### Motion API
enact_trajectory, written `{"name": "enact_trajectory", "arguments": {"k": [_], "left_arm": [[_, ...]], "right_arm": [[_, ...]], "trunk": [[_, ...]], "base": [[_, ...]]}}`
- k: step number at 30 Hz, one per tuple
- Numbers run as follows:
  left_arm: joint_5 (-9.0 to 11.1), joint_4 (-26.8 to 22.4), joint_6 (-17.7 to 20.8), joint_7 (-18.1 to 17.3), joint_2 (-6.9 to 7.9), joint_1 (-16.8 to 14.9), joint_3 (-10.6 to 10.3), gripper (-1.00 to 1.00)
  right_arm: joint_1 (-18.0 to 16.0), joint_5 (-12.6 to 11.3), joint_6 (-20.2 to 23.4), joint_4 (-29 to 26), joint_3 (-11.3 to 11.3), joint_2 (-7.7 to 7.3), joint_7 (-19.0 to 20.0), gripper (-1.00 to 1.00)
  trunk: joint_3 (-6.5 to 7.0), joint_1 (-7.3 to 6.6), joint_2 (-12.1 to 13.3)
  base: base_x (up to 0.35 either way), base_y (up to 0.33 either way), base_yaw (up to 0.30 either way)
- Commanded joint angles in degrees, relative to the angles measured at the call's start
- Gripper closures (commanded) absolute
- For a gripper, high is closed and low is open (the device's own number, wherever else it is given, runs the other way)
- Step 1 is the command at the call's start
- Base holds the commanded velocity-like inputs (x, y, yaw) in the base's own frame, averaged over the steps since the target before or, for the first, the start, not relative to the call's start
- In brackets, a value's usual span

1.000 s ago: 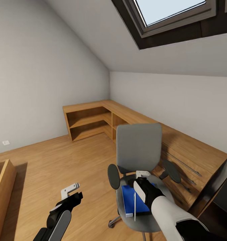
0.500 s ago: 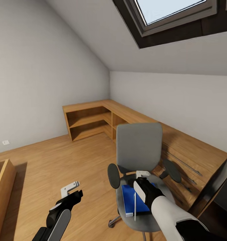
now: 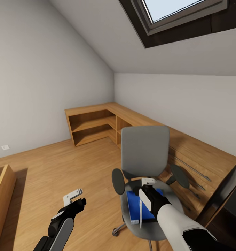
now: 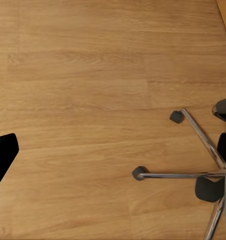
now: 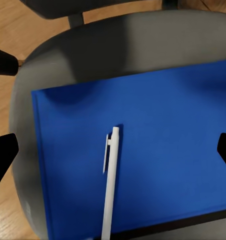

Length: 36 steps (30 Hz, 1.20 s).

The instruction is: In the bedroom, organize the workspace by keeping the computer under the desk, ensuring the monitor is on the desk, placing the keyboard on the desk next to the monitor, placing the mouse on the desk next to the keyboard, moving the folder from the swivel chair onto the desk next to the mouse, stacking the notebook on top of the folder with the pen on top of the notebook, and positioning the swivel chair next to the desk.

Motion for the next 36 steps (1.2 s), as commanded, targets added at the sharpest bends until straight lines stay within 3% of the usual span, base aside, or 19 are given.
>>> {"name": "enact_trajectory", "arguments": {"k": [1,36], "left_arm": [[0.4,-0.1,0.1,0.5,0.01,0.0,-0.1,-1.00],[0.6,-0.1,0.2,0.5,0.01,0.0,-0.1,-1.00]], "right_arm": [[0.0,-0.6,0.3,-0.1,0.3,0.00,-0.5,-1.00],[0.0,-0.6,0.5,0.1,0.3,0.00,-0.6,-1.00]], "trunk": [[-0.25,0.23,-0.5],[-6.53,7.91,-14.5]], "base": [[0.000,0.000,0.000],[0.000,0.000,0.000]]}}
